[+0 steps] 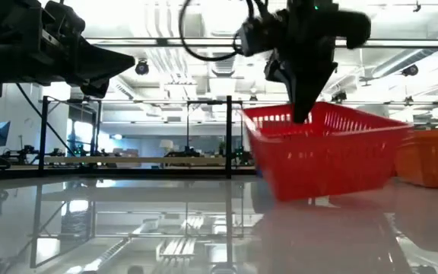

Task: Stack baskets on shelf by color
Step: Stack the bottom red bin on top of the top red bins

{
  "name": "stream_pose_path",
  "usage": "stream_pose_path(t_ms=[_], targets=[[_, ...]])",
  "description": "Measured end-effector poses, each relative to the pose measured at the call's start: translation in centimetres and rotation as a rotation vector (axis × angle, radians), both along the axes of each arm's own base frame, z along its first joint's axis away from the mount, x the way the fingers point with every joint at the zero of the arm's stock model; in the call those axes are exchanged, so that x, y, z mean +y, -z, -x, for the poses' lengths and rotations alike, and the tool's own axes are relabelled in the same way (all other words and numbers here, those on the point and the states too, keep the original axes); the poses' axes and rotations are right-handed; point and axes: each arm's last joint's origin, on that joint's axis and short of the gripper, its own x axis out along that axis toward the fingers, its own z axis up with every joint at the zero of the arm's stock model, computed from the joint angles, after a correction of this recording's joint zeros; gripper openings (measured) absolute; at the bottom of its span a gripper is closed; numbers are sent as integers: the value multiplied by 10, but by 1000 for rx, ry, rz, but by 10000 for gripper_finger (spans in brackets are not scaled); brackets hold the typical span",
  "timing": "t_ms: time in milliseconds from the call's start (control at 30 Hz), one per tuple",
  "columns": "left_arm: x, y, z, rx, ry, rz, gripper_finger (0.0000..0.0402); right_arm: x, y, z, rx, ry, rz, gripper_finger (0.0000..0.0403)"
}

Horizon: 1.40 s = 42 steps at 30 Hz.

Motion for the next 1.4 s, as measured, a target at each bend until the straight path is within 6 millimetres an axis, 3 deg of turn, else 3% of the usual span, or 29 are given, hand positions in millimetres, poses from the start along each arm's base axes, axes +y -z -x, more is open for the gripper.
stream_pose_path(t_ms=[133,333,633,800,1100,1233,1400], targets=[[0,0,0,0,0,0,0,-38,-3,14,42,-11,82,9],[0,0,0,1,9,1,0,-86,16,49,74,-13,109,9],[0,0,0,0,15,19,0,-127,26,97,-54,56,141,12],[0,0,0,-2,16,19,0,-135,14,105,-95,89,170,43],[-1,0,0,2,17,20,0,-140,-15,100,-200,200,241,105],[-1,1,0,9,17,18,0,-131,-32,103,-323,222,241,81],[-1,1,0,11,16,14,0,-109,-30,108,-527,206,197,26]])
